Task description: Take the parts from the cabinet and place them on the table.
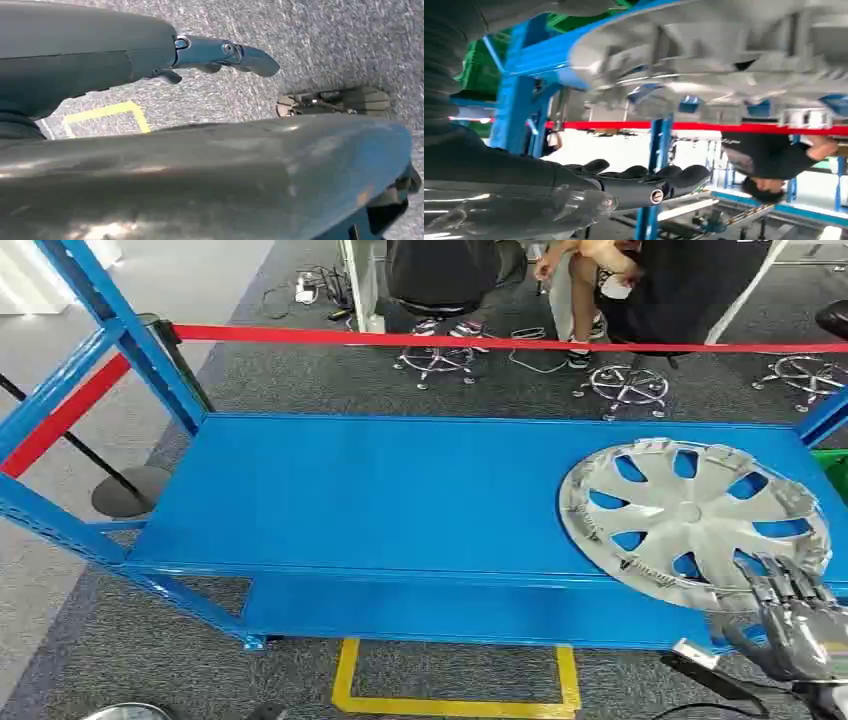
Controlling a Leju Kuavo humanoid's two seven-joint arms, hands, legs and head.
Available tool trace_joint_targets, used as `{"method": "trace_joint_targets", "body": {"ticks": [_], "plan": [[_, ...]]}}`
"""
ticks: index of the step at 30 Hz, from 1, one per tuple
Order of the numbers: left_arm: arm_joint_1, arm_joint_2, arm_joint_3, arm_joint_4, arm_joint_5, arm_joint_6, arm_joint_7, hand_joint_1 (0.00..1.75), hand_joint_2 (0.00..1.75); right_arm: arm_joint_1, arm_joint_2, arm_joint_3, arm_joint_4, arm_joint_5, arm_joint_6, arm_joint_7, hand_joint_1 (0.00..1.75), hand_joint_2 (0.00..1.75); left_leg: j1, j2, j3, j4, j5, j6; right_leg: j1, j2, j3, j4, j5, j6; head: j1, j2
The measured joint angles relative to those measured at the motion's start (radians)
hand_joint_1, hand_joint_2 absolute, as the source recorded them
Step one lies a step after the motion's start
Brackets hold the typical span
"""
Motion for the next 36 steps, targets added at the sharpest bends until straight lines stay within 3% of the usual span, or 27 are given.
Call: {"method": "trace_joint_targets", "body": {"ticks": [10,21,35,36], "plan": [[0.000,-0.006,-0.006,0.001,-0.013,0.005,0.032,0.00,0.00,-0.197,-0.003,0.126,0.167,0.007,0.042,-0.010,0.00,1.75,0.000,0.000,0.000,0.000,0.002,0.000,0.000,0.000,0.000,0.000,0.002,0.001,0.000,0.000],[0.000,-0.008,-0.022,0.001,-0.021,0.010,0.018,0.00,0.00,-0.385,0.016,0.265,0.382,0.055,0.050,-0.007,0.00,1.75,0.000,0.000,-0.001,0.000,0.003,0.000,0.000,0.001,0.000,0.000,0.003,0.001,-0.001,0.000],[0.000,-0.003,-0.021,0.001,-0.010,0.011,0.031,0.00,0.00,-0.465,0.027,0.342,0.512,0.048,0.060,0.032,0.00,1.75,0.000,0.003,-0.002,0.000,0.007,-0.001,0.001,0.006,-0.003,0.000,0.010,0.001,0.000,0.000],[0.000,-0.002,-0.021,0.001,-0.008,0.011,0.031,0.00,0.00,-0.466,0.027,0.344,0.513,0.043,0.060,0.037,0.24,1.75,0.000,0.003,-0.002,0.000,0.007,-0.001,0.001,0.006,-0.003,0.000,0.011,0.002,0.000,0.000]]}}
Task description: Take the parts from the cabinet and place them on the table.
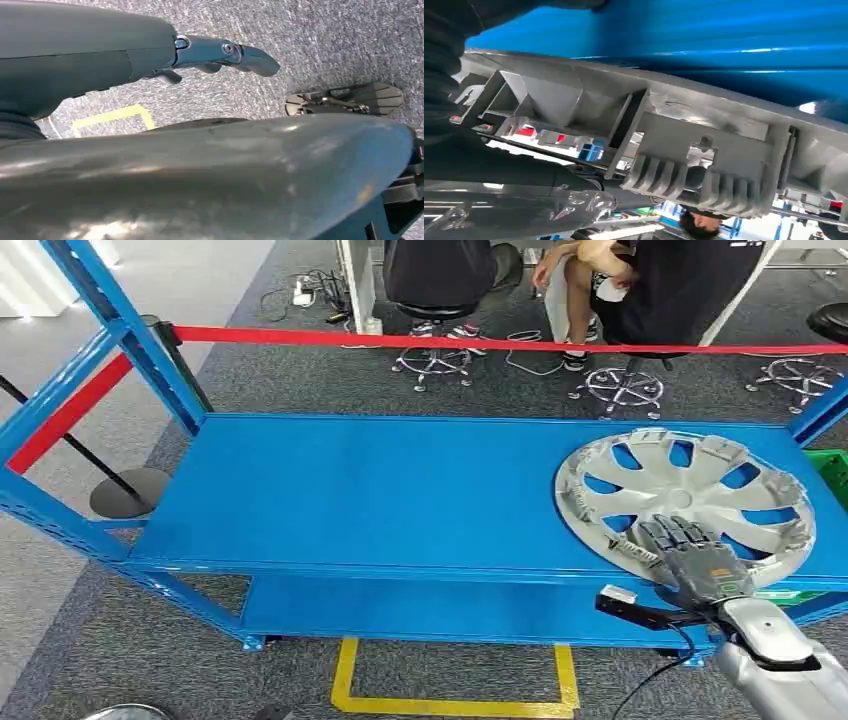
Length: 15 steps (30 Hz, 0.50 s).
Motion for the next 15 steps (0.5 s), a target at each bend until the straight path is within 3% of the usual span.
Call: {"method": "trace_joint_targets", "body": {"ticks": [1,2,3,4,15], "plan": [[0.000,0.000,0.000,0.000,0.001,0.000,0.000,0.00,0.00,0.000,0.000,0.000,0.001,-0.005,0.000,0.004,1.54,1.75,0.000,0.000,0.000,0.000,0.000,0.000,0.000,0.000,0.000,0.000,0.000,0.000,0.000,0.000],[0.000,0.001,0.000,0.000,0.002,0.000,0.000,0.00,0.00,0.000,-0.001,0.000,0.002,-0.010,-0.001,0.007,1.64,1.75,0.000,0.000,-0.001,0.000,0.000,0.000,0.000,0.000,-0.001,0.000,0.000,0.000,0.000,0.000],[0.000,0.001,0.000,0.000,0.003,0.000,0.000,0.00,0.00,0.001,-0.002,0.000,0.002,-0.012,-0.001,0.008,1.64,1.75,0.000,0.000,-0.001,0.000,0.001,0.001,0.000,0.000,-0.001,0.000,0.001,0.000,0.000,0.000],[0.000,0.002,0.000,0.000,0.003,0.000,-0.001,0.00,0.00,0.003,-0.003,0.000,0.002,-0.015,-0.002,0.010,1.75,1.75,0.000,0.000,-0.002,0.000,0.001,0.001,0.000,0.000,-0.002,0.000,0.001,0.000,0.000,0.000],[0.001,0.004,0.002,0.000,0.008,0.003,-0.001,0.00,0.00,0.048,-0.042,-0.035,-0.055,-0.041,-0.002,0.016,1.75,1.75,-0.002,0.000,-0.013,0.000,0.008,0.004,-0.002,-0.002,-0.012,0.000,0.007,0.003,0.000,0.000]]}}
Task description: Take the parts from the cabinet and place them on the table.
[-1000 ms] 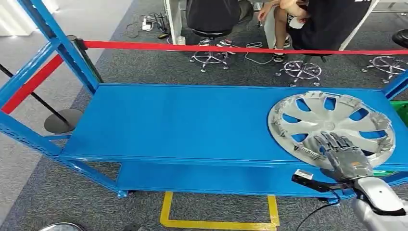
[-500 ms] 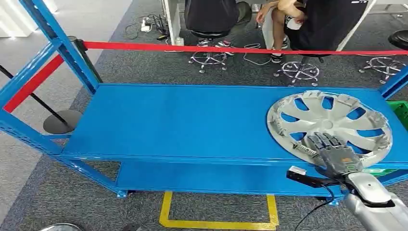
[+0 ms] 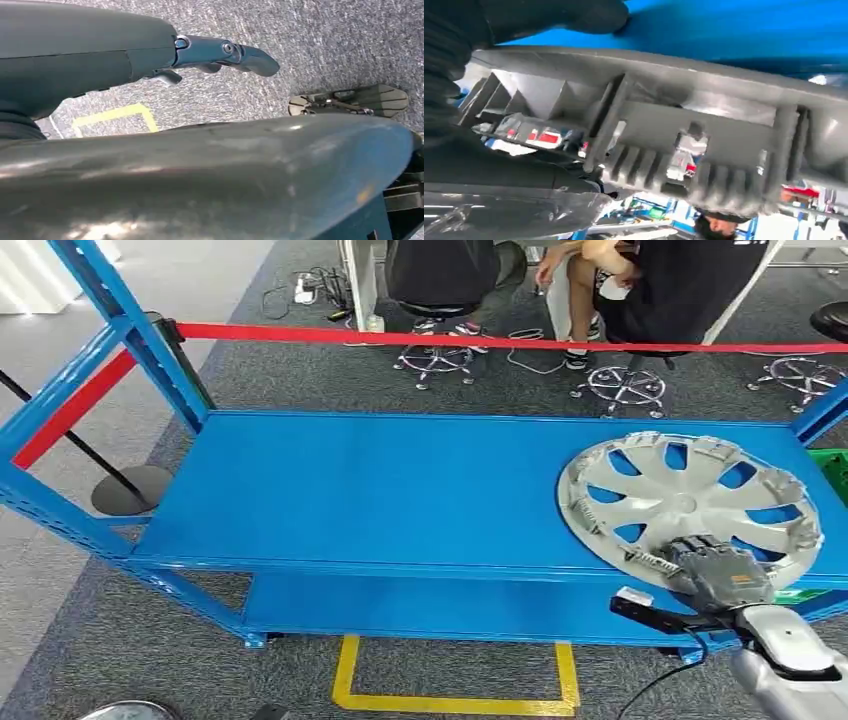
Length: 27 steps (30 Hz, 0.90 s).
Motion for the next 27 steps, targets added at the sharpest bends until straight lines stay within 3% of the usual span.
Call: {"method": "trace_joint_targets", "body": {"ticks": [8,15,18,23,27], "plan": [[0.000,0.000,0.000,0.000,0.002,0.000,0.000,0.00,0.00,0.007,-0.014,-0.011,-0.017,-0.001,0.000,0.002,1.75,1.75,-0.002,0.000,-0.002,0.000,0.002,0.002,-0.002,0.000,-0.002,0.000,0.002,0.002,0.000,0.000],[0.000,0.001,0.012,0.000,0.014,0.006,-0.002,0.00,0.00,0.047,-0.054,-0.050,-0.108,-0.002,-0.001,0.005,1.75,1.75,-0.004,0.000,-0.007,0.000,0.004,0.003,-0.004,0.001,-0.008,0.000,0.005,0.002,0.000,0.000],[0.001,0.001,0.024,0.000,0.034,-0.007,-0.012,0.00,0.00,0.073,-0.082,-0.087,-0.206,-0.004,-0.012,0.012,1.75,1.75,-0.004,0.000,-0.009,0.000,0.005,0.003,-0.005,0.001,-0.010,0.000,0.005,0.002,0.000,0.000],[0.003,0.003,0.045,0.000,0.062,-0.042,-0.092,0.00,0.00,0.143,-0.123,-0.178,-0.402,-0.011,-0.074,0.021,1.75,1.75,-0.004,-0.003,-0.011,0.000,0.006,0.004,-0.005,-0.006,-0.010,0.000,0.004,0.002,0.000,0.000],[0.006,0.005,0.050,0.000,0.059,-0.034,-0.121,0.00,0.00,0.220,-0.150,-0.272,-0.533,-0.041,-0.075,0.014,1.75,1.75,-0.004,-0.003,-0.013,0.000,0.006,0.004,-0.005,-0.006,-0.012,0.000,0.003,0.002,0.000,0.000]]}}
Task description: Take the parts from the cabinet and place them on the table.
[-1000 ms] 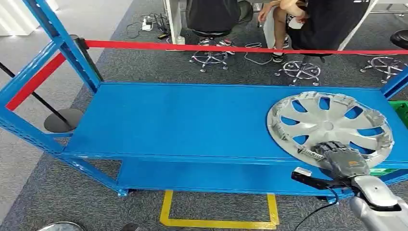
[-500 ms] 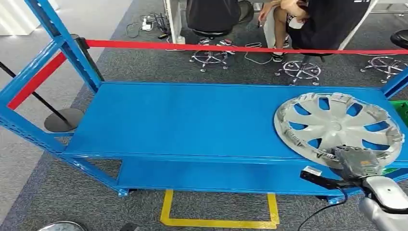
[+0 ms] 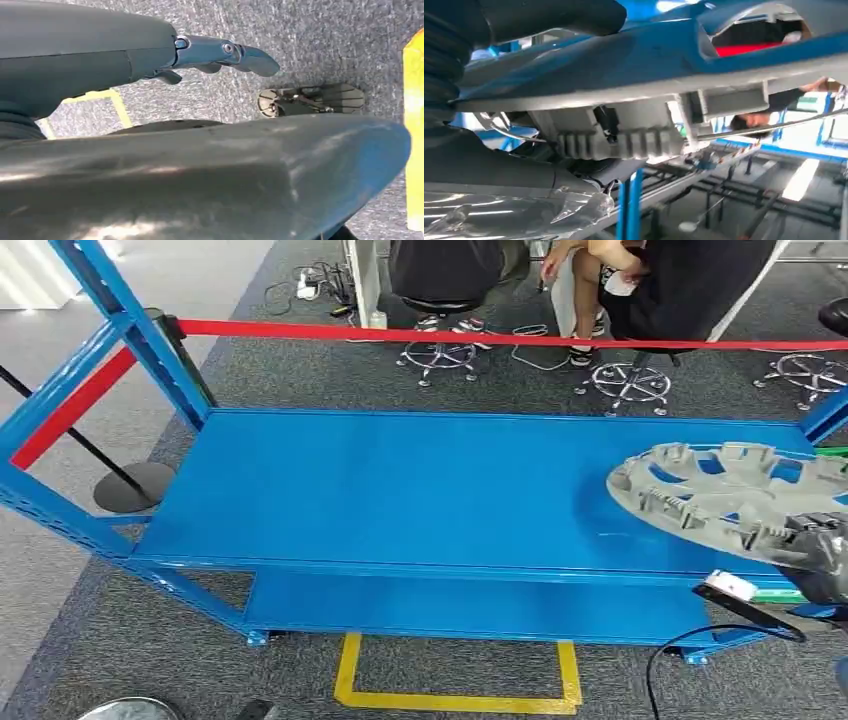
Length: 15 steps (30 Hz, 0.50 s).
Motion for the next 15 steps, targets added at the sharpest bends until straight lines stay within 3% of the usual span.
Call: {"method": "trace_joint_targets", "body": {"ticks": [6,7,11,15], "plan": [[0.000,0.001,0.000,0.000,-0.001,0.017,-0.034,0.00,0.00,0.092,-0.017,-0.111,-0.125,-0.009,-0.005,-0.004,1.75,1.75,0.000,0.000,-0.001,0.000,-0.001,-0.001,0.000,0.001,-0.002,0.000,0.000,0.000,0.000,0.000],[0.000,0.001,0.000,0.000,-0.005,0.020,-0.039,0.00,1.75,0.101,-0.018,-0.121,-0.138,-0.009,-0.005,-0.005,1.75,1.75,0.000,0.000,-0.001,0.000,-0.001,-0.001,0.000,0.001,-0.002,0.000,0.000,0.000,0.000,0.000],[0.000,0.001,-0.003,0.000,-0.020,0.047,-0.082,0.00,1.75,0.153,-0.018,-0.157,-0.182,-0.006,-0.010,-0.009,1.75,1.75,0.000,0.000,-0.001,0.000,-0.001,-0.001,0.000,0.000,-0.001,0.000,-0.001,0.001,0.000,0.000],[0.001,0.001,-0.003,0.000,-0.002,0.013,-0.086,0.00,1.75,0.190,-0.018,-0.188,-0.223,0.002,-0.032,-0.017,1.75,1.75,0.000,0.000,-0.001,0.000,-0.001,-0.001,0.000,0.002,-0.002,0.000,-0.001,0.001,0.000,0.000]]}}
